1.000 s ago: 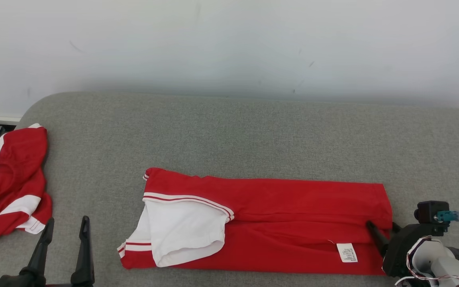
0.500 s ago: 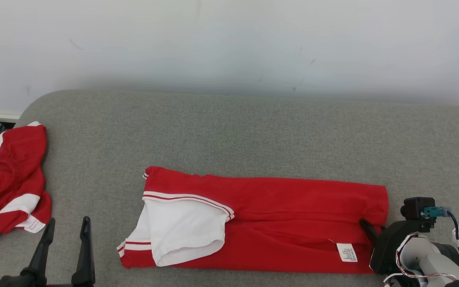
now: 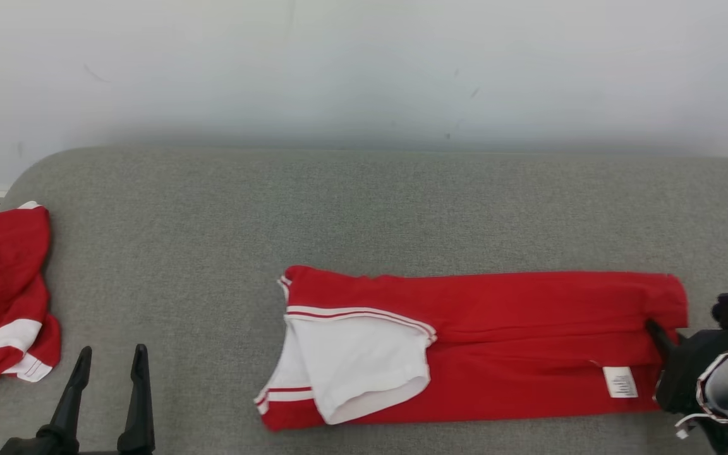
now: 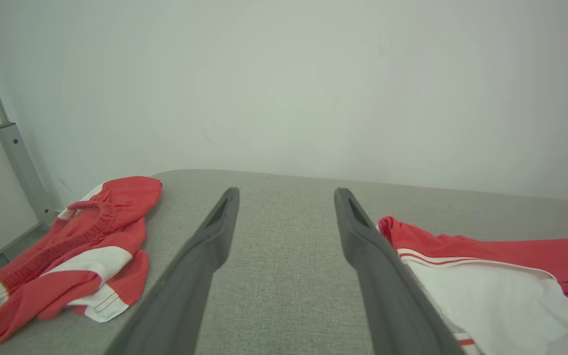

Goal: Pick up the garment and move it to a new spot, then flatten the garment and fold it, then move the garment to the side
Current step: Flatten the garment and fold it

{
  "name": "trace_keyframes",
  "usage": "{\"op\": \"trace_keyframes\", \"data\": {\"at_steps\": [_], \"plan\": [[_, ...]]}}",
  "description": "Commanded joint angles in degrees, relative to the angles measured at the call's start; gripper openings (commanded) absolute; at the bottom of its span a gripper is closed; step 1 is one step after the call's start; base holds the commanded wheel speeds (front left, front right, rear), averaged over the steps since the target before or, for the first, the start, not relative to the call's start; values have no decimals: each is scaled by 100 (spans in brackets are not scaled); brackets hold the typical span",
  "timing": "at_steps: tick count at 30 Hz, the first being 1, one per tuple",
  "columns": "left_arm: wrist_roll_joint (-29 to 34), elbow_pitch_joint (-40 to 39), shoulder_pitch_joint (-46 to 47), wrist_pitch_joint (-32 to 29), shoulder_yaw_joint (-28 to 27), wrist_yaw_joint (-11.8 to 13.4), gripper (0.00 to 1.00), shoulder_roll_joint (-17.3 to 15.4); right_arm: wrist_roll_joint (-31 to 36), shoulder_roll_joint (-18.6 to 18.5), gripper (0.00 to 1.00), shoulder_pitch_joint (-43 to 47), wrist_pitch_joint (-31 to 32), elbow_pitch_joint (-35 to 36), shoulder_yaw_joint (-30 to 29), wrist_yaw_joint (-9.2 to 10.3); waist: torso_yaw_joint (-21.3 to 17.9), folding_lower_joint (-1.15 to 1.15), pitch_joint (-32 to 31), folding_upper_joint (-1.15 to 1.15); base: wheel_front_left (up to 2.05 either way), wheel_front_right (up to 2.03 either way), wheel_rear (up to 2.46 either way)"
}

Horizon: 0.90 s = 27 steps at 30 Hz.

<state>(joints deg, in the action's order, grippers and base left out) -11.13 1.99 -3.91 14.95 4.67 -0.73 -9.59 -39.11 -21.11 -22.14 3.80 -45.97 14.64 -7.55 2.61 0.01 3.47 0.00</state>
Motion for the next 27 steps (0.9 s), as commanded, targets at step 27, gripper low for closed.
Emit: {"op": "trace_keyframes", "data": {"at_steps": [27], "plan": [[244,235,109,30,-85,-346,100,316,-2158,-89,0,542,1438,3349,384,10,14,-1,-94,0,0,0,0]]}}
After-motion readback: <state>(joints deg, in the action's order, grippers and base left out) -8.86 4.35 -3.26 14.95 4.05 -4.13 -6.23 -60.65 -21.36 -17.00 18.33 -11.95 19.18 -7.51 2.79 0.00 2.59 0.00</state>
